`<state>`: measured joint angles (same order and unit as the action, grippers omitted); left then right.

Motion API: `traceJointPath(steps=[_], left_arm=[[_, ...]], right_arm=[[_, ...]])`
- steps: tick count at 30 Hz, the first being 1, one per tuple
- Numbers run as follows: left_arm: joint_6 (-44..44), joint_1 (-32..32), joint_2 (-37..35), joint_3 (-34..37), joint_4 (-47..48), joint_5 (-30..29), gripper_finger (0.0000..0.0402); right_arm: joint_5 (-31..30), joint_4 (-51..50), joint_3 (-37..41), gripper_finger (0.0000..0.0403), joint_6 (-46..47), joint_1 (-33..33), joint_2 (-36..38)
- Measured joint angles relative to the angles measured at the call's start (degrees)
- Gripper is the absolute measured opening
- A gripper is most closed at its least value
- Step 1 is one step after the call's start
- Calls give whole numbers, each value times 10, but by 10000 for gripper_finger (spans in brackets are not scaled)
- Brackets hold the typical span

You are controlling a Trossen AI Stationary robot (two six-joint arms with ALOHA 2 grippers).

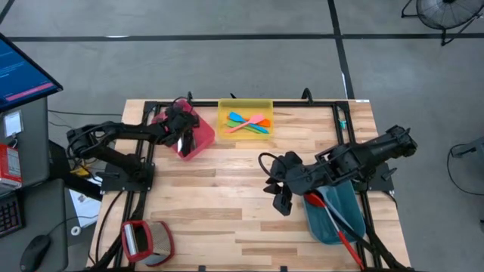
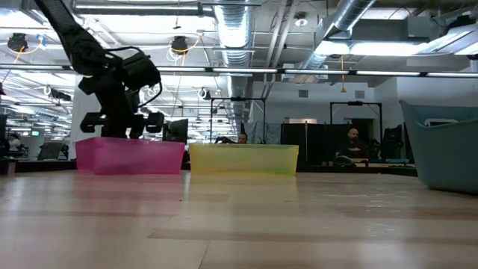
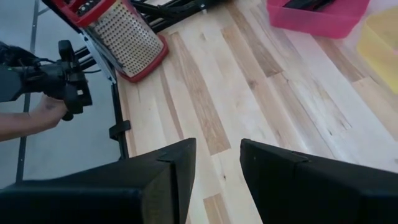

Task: Pick & Place Kitchen Items
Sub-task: Put the silver blade knife into the pink bin, then return to Home Position

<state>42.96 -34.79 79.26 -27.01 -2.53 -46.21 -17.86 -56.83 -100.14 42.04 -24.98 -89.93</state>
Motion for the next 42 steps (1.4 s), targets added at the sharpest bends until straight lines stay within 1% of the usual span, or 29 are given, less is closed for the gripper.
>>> traceJointPath(steps=[2, 6, 13, 17, 19, 21, 23, 25, 30, 32, 35, 39, 42], left_arm=[[0, 0, 0, 4, -26, 2, 66], [0, 0, 0, 6, -47, 9, 68], [-4, -5, 4, 6, -50, 22, 74], [-4, -17, 17, 6, -53, 61, 84], [-4, -20, 24, 6, -54, 84, 91], [-4, -21, 29, 6, -57, 92, 101], [-5, -20, 29, 6, -59, 93, 115], [-5, -19, 22, 6, -57, 113, 133], [-17, -19, -24, 5, -63, 166, 193], [-38, -19, -54, 5, -65, 201, 216], [-52, -19, -112, 5, -66, 267, 243], [-71, -6, -206, 5, -69, 357, 255], [-83, 12, -288, 5, -70, 420, 244]], right_arm=[[0, -2, 0, 123, 0, 5, 0], [1, -2, 0, 123, 0, 14, 0], [26, -2, 0, 123, 0, 24, 0], [28, -2, 0, 123, 0, 24, 0], [28, -1, 0, 123, 0, 24, 0], [28, -1, 0, 123, 0, 24, 0], [28, 0, 0, 123, 0, 24, 0], [28, 2, 0, 123, 0, 24, 0], [28, 14, 0, 127, -4, 26, 0], [28, 24, 0, 134, -9, 26, 0], [28, 41, 0, 147, -33, 27, 0], [28, 59, 0, 163, -62, 29, 8], [28, 65, 1, 172, -85, 30, 24]])
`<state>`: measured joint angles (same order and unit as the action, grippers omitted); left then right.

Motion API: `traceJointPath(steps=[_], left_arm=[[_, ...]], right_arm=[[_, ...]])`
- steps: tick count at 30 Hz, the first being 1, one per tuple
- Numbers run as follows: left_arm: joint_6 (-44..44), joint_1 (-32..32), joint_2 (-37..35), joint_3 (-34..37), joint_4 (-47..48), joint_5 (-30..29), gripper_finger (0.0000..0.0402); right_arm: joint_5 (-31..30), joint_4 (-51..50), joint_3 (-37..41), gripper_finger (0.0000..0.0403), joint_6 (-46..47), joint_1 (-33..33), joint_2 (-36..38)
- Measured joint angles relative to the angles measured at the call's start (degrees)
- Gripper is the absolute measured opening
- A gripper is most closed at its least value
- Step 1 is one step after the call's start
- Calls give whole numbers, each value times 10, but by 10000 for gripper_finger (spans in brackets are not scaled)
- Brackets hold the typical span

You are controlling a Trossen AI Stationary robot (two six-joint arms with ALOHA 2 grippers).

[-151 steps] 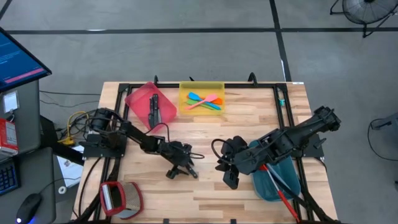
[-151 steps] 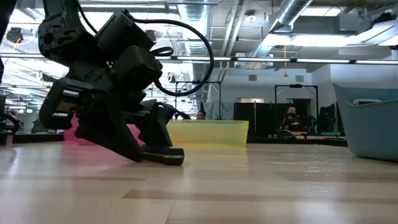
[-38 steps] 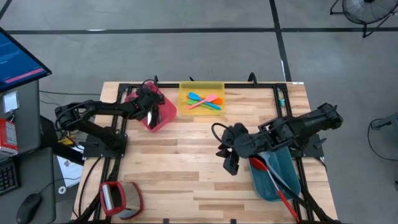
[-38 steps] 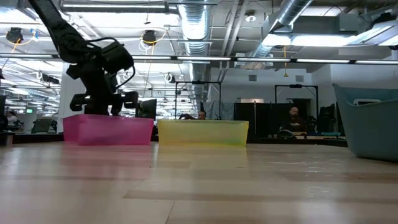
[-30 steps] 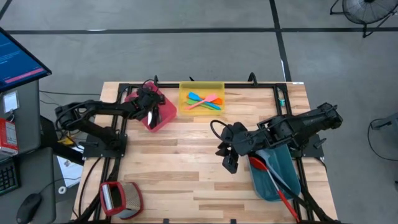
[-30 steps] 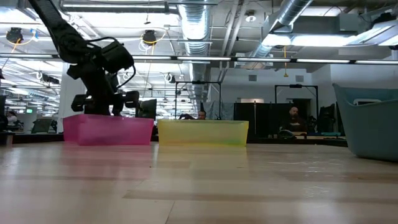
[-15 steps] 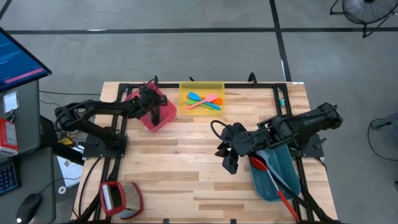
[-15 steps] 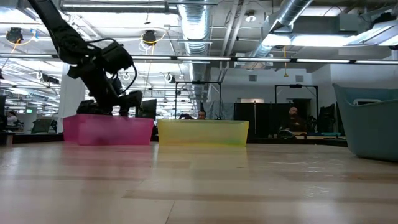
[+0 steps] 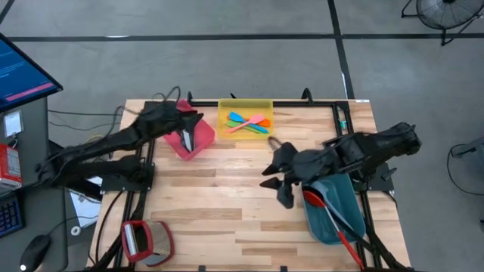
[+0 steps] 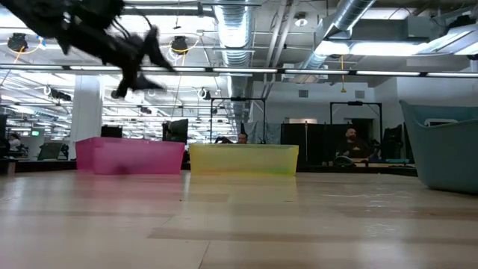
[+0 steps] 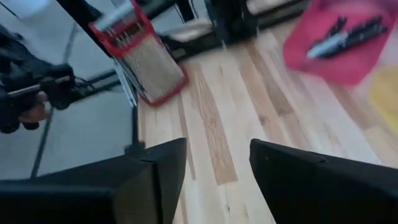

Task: Pick & Place Kitchen Items
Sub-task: Return to Home Position

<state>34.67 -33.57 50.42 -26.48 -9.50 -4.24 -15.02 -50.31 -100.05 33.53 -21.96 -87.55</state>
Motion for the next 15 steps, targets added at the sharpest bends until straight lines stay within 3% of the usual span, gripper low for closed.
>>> traceJointPath(steps=[3, 6, 10, 13, 15], left_arm=[[-4, 22, -87, 0, 0, 39, 205], [-17, 43, -167, 0, 0, 46, 134], [-45, 58, -255, 0, 5, 46, 23], [-54, 60, -301, 0, 12, 41, 8], [-55, 60, -323, 0, 26, 32, 2]], right_arm=[[-1, 21, 0, 177, -29, 3, 25], [-10, 51, 0, 177, -87, 0, 57], [-99, 68, 0, 166, -200, -19, 121], [-179, 63, 0, 147, -231, -29, 181], [-198, 57, 1, 127, -237, -28, 224]])
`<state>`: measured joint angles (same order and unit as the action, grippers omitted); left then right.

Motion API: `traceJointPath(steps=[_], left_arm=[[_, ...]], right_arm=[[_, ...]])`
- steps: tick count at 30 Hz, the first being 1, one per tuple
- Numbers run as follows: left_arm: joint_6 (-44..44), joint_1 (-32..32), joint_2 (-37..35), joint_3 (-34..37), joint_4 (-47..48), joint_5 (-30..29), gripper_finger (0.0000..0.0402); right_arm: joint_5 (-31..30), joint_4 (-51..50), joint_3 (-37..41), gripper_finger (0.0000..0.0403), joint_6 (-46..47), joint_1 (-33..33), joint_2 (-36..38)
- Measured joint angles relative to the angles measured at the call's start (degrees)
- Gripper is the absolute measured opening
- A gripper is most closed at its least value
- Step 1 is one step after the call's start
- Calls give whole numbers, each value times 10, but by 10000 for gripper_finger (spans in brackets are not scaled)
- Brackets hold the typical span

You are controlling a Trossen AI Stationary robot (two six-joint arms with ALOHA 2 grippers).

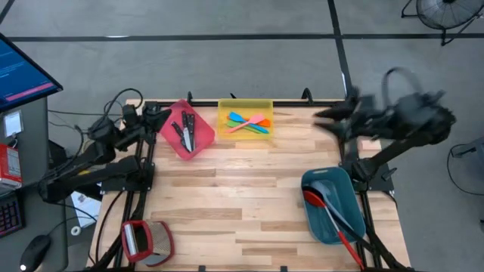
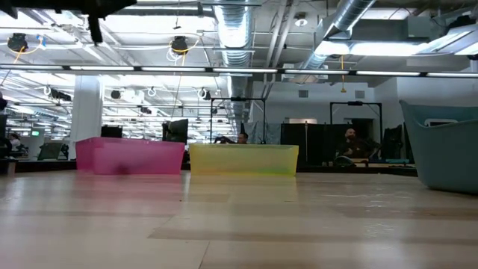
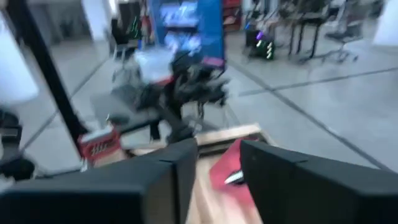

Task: Pick & Place Kitchen Items
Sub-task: Return to Home Position

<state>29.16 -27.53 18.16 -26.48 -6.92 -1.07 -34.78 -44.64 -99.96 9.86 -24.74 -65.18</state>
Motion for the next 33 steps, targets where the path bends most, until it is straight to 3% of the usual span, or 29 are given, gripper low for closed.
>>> traceJointPath(steps=[4, 8, 16, 21, 26, 33], left_arm=[[-16, 0, -27, 0, 51, -34, 0], [-42, 0, -35, 0, 78, -55, 0], [-76, 2, -36, 0, 83, -45, 0], [-106, 27, -36, 3, 80, -40, 0], [-102, 59, -36, 55, 54, -40, 0], [-88, 96, -50, 157, -36, -35, 0]], right_arm=[[-4, 5, 54, 64, -8, 2, 88], [-2, 35, 175, 9, 13, 2, 182], [-3, 247, 468, 4, 22, 2, 406], [-2, 336, 608, 2, 22, 2, 535], [-1, 362, 694, 1, 22, 2, 642], [-10, 348, 712, 1, -7, 2, 642]])
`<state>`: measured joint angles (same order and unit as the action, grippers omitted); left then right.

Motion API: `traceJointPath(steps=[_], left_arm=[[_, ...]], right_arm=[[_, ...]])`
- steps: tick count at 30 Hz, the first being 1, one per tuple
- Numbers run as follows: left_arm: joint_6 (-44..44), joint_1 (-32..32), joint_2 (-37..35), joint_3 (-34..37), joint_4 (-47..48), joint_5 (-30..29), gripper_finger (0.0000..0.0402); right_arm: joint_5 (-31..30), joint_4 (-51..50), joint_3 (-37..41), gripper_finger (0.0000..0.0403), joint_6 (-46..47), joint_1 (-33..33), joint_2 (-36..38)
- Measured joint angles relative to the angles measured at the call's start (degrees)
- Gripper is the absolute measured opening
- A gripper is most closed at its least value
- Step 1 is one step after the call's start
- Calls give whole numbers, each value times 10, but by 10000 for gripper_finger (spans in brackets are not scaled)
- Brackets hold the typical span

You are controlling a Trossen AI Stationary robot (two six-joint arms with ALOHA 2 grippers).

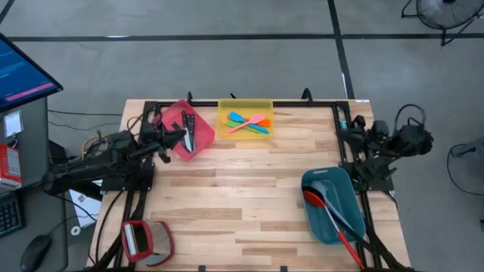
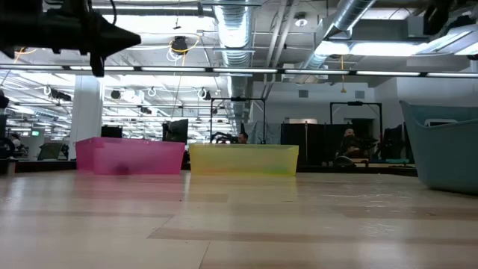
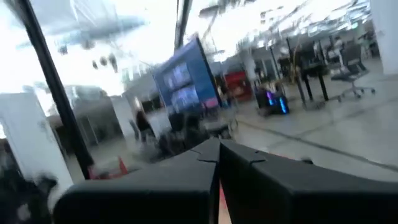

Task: Pick & Place Kitchen Items
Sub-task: Return to Home Position

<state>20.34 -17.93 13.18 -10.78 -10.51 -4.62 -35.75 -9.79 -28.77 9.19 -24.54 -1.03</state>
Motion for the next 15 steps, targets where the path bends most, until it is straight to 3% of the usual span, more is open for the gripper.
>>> traceJointPath(steps=[10, 15], left_arm=[[28, 3, -78, 85, -5, 53, 0], [25, 3, -98, 104, -7, 52, 0]], right_arm=[[14, -74, 14, 0, -58, 3, 8], [75, -67, 48, 0, -92, 3, 8]])
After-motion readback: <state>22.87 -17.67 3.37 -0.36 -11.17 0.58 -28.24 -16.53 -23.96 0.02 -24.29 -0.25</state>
